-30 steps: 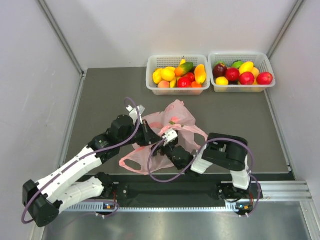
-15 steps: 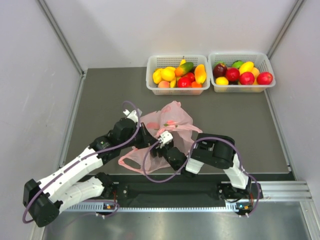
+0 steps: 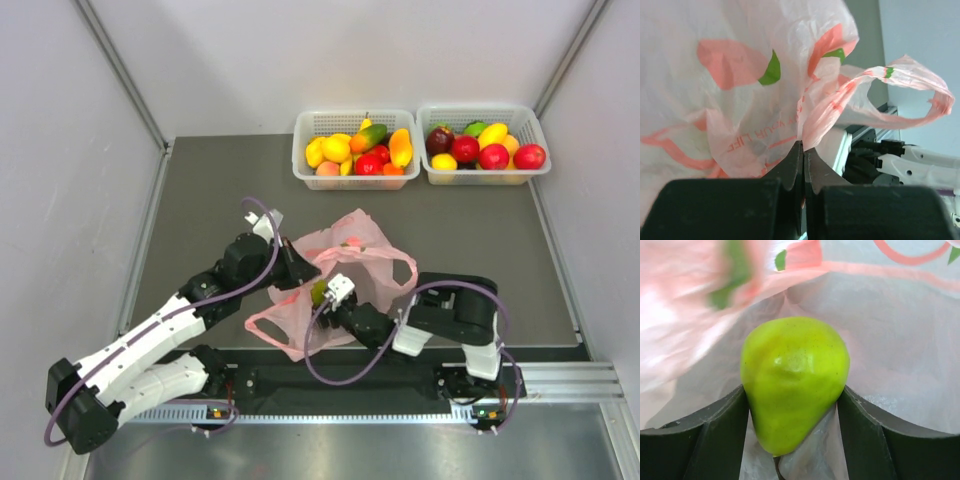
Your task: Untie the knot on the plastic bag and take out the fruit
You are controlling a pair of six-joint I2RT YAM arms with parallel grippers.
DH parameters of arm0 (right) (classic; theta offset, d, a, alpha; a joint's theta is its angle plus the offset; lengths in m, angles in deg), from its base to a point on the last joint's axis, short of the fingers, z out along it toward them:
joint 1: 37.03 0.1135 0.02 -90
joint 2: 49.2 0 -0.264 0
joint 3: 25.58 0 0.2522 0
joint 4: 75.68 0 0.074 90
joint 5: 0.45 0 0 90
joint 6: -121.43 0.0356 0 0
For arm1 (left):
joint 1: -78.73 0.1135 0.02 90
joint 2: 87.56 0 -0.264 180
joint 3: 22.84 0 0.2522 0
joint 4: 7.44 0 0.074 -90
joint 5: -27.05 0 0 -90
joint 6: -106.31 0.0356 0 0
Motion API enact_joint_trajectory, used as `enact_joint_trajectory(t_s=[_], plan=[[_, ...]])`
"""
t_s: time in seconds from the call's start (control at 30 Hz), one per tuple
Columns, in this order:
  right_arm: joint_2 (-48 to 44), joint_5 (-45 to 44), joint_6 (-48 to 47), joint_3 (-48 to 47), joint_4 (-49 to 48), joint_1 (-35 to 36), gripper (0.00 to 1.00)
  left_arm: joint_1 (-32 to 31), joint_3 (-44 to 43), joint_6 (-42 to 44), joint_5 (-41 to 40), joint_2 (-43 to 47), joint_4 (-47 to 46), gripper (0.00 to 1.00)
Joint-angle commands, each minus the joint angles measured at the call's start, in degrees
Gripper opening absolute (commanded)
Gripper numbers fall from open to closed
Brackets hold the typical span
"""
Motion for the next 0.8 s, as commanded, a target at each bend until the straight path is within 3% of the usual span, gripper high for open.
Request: enact_joint_trajectory(t_s=[0.0,0.23,0.43,0.53,0.7,0.77], plan=[[-7.18,5.24,-2.17,4.99,-14.32,1.68,0.07,0.09,-1.96,0.48,-2.08,0.4,-7.79,0.0],[-21.32,9.46,0.65,15.9,-10.73,1.86,0.0,0.18,-2.22,2.42,-6.3,-1.01,-8.05,0.0],[-35.37,11.48,1.53,19.24,0.16,1.77,0.0,0.18,-0.29,2.33,-7.27,-3.55,-11.74,0.0],[-43.45,10.7,1.62,19.16,8.94,1.77,0.0,0.18,0.67,2.95,-8.58,-4.7,-11.48,0.0],[-54.64,0.8,2.75,14.25,36.84,1.68,0.0,0.18,1.55,4.88,-12.62,-3.47,-10.08,0.0],[-58.07,-2.03,3.46,13.79,39.55,1.68,0.0,0.18,1.91,5.14,-13.24,-3.03,-9.2,0.0]])
